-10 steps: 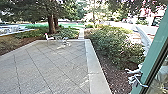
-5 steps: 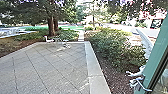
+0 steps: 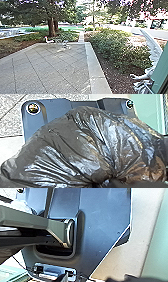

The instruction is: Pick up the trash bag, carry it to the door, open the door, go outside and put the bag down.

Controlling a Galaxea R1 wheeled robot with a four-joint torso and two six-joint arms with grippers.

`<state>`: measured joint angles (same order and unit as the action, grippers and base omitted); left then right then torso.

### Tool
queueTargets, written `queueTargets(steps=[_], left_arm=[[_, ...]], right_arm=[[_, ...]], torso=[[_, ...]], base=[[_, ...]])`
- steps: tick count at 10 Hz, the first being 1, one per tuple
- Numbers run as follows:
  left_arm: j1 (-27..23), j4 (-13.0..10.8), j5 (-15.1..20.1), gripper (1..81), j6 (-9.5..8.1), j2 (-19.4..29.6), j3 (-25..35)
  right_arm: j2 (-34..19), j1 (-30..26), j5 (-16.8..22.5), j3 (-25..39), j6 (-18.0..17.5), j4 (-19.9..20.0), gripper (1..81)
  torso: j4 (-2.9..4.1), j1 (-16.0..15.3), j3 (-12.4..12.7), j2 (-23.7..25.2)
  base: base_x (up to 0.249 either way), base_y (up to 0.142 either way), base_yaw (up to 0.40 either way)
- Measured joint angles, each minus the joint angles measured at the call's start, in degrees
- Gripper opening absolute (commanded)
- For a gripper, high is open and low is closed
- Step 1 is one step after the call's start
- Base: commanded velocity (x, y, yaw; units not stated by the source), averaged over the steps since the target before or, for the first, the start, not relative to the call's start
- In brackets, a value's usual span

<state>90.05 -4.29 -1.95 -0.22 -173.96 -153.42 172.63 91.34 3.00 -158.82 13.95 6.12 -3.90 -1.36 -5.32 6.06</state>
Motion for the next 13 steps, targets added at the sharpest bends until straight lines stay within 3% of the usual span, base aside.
queueTargets(steps=[6, 7, 8, 10, 13], left_arm=[[-0.12, 0.22, -0.26, 1.0, 0.0, 0.01, 0.0], [-0.15, 0.22, -0.3, 1.0, -0.09, 0.17, 0.0], [-0.17, 0.24, -0.44, 1.0, -0.29, 0.41, 0.16], [-0.3, 1.66, -0.5, 1.0, -0.71, 1.57, 0.5], [-1.61, 2.61, -0.63, 1.0, -0.71, 1.94, 1.22]], right_arm=[[0.35, -0.24, -0.06, 0.11, 0.0, 0.02, 81.1], [0.35, -0.06, 0.0, 0.11, 0.0, 0.02, 81.1], [0.35, 0.02, 0.05, 0.11, 0.0, 0.0, 81.1], [0.37, -0.06, 0.0, 0.11, 0.0, 0.0, 81.1], [0.37, -0.26, 0.09, 0.09, 0.02, 0.0, 81.1]], torso=[[0.02, -0.06, -0.02, -0.02], [0.41, -0.05, -0.02, -0.02], [1.57, -0.05, -0.02, -0.02], [5.06, -0.05, -0.02, -0.02], [11.22, -0.02, -0.02, -0.02]], base=[[0.047, 0.0, 0.0], [0.0, 0.0, 0.0], [0.0, 0.0, 0.0], [0.0, 0.0, 0.0], [0.0, 0.0, 0.0]])
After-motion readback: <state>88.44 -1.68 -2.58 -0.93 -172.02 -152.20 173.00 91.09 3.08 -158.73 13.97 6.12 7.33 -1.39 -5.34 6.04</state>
